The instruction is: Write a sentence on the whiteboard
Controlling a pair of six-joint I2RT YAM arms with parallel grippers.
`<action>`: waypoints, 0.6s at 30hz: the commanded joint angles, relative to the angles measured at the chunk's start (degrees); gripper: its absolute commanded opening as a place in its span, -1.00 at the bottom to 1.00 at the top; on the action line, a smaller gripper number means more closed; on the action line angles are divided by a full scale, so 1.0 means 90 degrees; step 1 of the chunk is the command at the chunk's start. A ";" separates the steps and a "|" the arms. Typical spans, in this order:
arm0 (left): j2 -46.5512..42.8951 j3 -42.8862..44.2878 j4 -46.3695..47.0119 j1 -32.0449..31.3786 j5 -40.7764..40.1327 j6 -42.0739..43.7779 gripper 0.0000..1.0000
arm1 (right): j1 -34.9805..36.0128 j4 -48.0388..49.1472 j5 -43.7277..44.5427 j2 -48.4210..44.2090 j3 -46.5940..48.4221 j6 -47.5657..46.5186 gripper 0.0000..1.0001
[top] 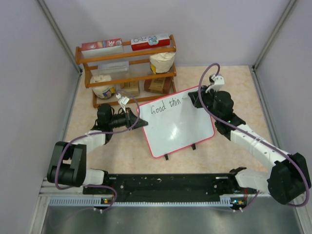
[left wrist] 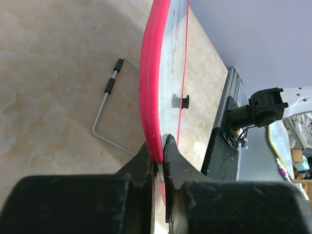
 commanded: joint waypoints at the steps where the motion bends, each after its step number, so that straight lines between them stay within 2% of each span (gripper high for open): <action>1: 0.0116 -0.0328 -0.0602 -0.0250 -0.0125 0.1528 -1.00 | -0.0083 0.0293 -0.0034 0.0167 0.0379 0.0036 -1.00; 9: 0.0106 -0.0338 -0.0611 -0.0250 -0.0135 0.1528 -1.00 | -0.0083 0.0225 -0.0327 0.0353 0.0438 0.0095 -1.00; 18: 0.0106 -0.0338 -0.0611 -0.0250 -0.0145 0.1528 -1.00 | -0.0093 0.0001 -0.0484 0.0119 0.0145 0.0056 -1.00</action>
